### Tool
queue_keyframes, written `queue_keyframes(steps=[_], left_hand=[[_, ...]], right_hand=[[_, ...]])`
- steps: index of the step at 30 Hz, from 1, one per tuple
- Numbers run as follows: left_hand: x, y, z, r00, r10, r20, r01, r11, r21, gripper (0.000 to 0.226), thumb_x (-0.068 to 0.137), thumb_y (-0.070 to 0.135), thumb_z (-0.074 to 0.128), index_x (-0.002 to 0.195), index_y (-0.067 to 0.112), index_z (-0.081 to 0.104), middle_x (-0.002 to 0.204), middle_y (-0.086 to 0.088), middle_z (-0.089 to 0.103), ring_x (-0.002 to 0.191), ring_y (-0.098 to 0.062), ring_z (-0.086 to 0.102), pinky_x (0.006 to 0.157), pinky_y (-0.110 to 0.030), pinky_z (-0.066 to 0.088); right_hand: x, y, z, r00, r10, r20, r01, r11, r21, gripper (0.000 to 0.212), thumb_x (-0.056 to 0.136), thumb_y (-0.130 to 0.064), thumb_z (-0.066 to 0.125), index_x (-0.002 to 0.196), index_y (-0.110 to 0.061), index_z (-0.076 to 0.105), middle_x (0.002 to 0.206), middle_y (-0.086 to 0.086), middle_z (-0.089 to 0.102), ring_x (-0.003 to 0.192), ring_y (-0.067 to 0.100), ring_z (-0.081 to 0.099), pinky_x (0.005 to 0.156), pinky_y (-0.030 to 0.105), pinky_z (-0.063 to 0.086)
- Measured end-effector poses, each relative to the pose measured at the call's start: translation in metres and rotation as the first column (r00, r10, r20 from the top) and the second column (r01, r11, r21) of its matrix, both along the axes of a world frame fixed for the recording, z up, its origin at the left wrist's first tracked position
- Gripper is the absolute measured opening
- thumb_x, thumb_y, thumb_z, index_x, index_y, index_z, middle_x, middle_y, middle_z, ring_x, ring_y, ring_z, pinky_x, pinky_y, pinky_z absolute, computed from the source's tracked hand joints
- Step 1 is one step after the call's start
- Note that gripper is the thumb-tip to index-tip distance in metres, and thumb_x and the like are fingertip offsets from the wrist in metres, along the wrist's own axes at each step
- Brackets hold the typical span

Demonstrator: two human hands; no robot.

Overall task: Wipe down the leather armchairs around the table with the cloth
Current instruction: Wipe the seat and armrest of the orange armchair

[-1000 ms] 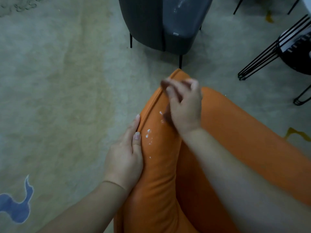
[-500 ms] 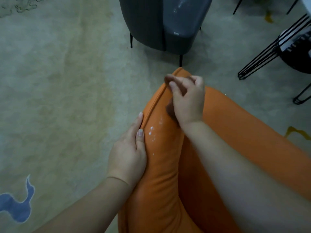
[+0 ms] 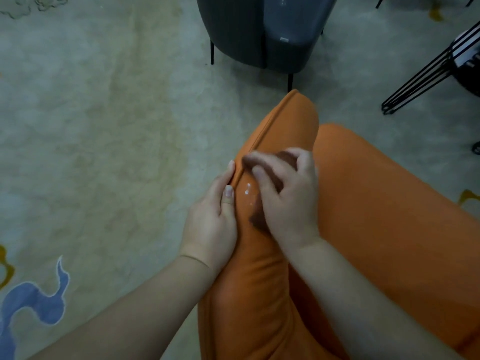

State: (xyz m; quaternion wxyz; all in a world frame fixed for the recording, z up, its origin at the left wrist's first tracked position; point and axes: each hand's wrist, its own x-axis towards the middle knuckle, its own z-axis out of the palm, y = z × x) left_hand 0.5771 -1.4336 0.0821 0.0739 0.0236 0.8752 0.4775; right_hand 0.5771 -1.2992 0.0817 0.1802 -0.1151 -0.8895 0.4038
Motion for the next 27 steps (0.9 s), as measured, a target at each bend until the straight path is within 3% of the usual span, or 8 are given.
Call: queue_keyframes(steps=[4,8,12,19,24,27], left_hand=[[0.000,-0.001,-0.002,0.999,0.025,0.035,-0.027,0.998,0.060,0.044,0.095,0.039,0.032,0.135,0.039,0.049,0.119,0.034,0.049,0.106,0.029,0.040,0.086,0.006,0.027],[-0.001,-0.001,-0.003,0.999,0.028,0.016,-0.028,0.998,0.050,0.044,0.095,0.038,0.032,0.135,0.037,0.050,0.124,0.029,0.048,0.110,0.025,0.039,0.089,0.005,0.026],[-0.001,-0.001,-0.003,0.999,0.030,0.020,-0.030,0.999,0.038,0.043,0.097,0.037,0.032,0.135,0.036,0.050,0.127,0.025,0.050,0.114,0.017,0.041,0.090,0.005,0.027],[0.001,0.000,-0.001,0.999,0.034,0.025,-0.035,0.999,0.040,0.038,0.101,0.031,0.035,0.136,0.037,0.050,0.121,0.029,0.048,0.103,0.027,0.040,0.085,0.008,0.025],[-0.002,0.001,0.000,1.000,0.023,-0.003,-0.023,1.000,-0.009,0.038,0.102,0.024,0.036,0.137,0.031,0.050,0.127,0.020,0.051,0.112,0.014,0.041,0.085,0.007,0.025],[-0.003,-0.001,-0.002,1.000,0.023,0.000,-0.023,0.999,-0.028,0.037,0.102,0.025,0.036,0.136,0.032,0.050,0.135,0.010,0.055,0.118,0.003,0.043,0.087,0.005,0.026]], right_hand=[[0.060,-0.006,-0.007,0.989,0.145,-0.033,-0.146,0.989,-0.037,0.024,0.090,-0.039,0.059,0.110,-0.036,0.071,0.113,-0.001,0.052,0.106,0.020,0.050,0.100,0.020,0.034],[0.034,-0.008,-0.006,0.999,0.023,-0.047,-0.023,1.000,0.006,0.024,0.086,-0.032,0.066,0.109,-0.029,0.073,0.109,0.008,0.053,0.103,0.026,0.052,0.098,0.028,0.038],[0.006,-0.006,-0.002,0.997,-0.079,0.009,0.080,0.997,-0.018,0.023,0.088,-0.029,0.066,0.110,-0.028,0.074,0.113,0.006,0.052,0.107,0.023,0.050,0.099,0.021,0.033],[0.100,-0.012,-0.001,0.977,0.214,0.009,-0.213,0.975,-0.061,0.024,0.086,-0.041,0.062,0.108,-0.039,0.071,0.110,-0.005,0.051,0.105,0.018,0.052,0.099,0.018,0.035],[0.046,-0.012,-0.001,0.999,0.035,0.006,-0.035,0.999,-0.025,0.020,0.082,-0.027,0.073,0.101,-0.025,0.076,0.107,0.010,0.053,0.103,0.029,0.053,0.098,0.024,0.036],[0.041,-0.012,-0.003,1.000,0.005,0.007,-0.005,0.997,-0.077,0.021,0.083,-0.027,0.073,0.103,-0.026,0.076,0.109,0.007,0.052,0.106,0.026,0.052,0.099,0.019,0.034]])
